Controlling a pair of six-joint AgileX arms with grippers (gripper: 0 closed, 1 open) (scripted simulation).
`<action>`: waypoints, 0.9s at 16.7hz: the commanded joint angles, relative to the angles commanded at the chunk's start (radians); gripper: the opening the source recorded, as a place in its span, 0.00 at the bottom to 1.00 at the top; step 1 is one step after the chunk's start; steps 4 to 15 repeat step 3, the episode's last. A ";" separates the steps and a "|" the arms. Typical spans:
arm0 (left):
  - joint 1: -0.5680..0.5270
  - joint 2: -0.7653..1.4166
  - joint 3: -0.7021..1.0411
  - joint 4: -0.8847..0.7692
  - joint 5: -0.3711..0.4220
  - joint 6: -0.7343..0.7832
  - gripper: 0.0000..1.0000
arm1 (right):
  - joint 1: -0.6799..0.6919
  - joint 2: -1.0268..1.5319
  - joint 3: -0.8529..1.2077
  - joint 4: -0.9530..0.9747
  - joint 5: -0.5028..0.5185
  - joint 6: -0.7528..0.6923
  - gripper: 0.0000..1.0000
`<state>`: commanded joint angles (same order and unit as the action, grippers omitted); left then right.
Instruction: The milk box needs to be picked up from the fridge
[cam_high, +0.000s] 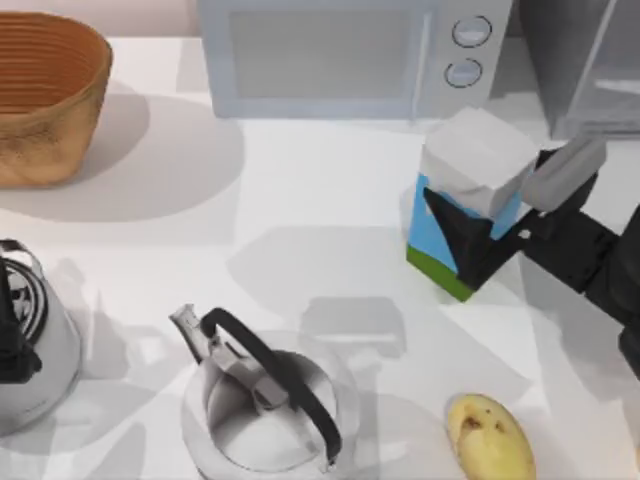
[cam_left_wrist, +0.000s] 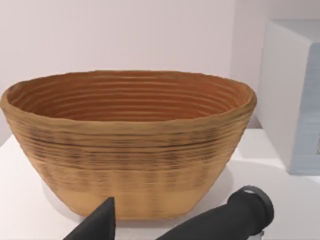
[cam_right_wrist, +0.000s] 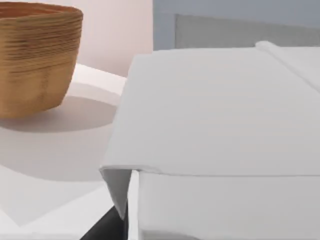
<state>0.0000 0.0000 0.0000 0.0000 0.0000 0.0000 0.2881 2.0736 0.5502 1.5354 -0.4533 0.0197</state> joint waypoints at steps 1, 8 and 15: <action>0.000 0.000 0.000 0.000 0.000 0.000 1.00 | 0.000 0.000 0.000 0.000 0.000 0.000 1.00; 0.000 0.000 0.000 0.000 0.000 0.000 1.00 | 0.000 0.000 0.000 0.000 0.000 0.000 1.00; 0.000 0.000 0.000 0.000 0.000 0.000 1.00 | 0.000 0.000 0.000 0.000 0.000 0.000 1.00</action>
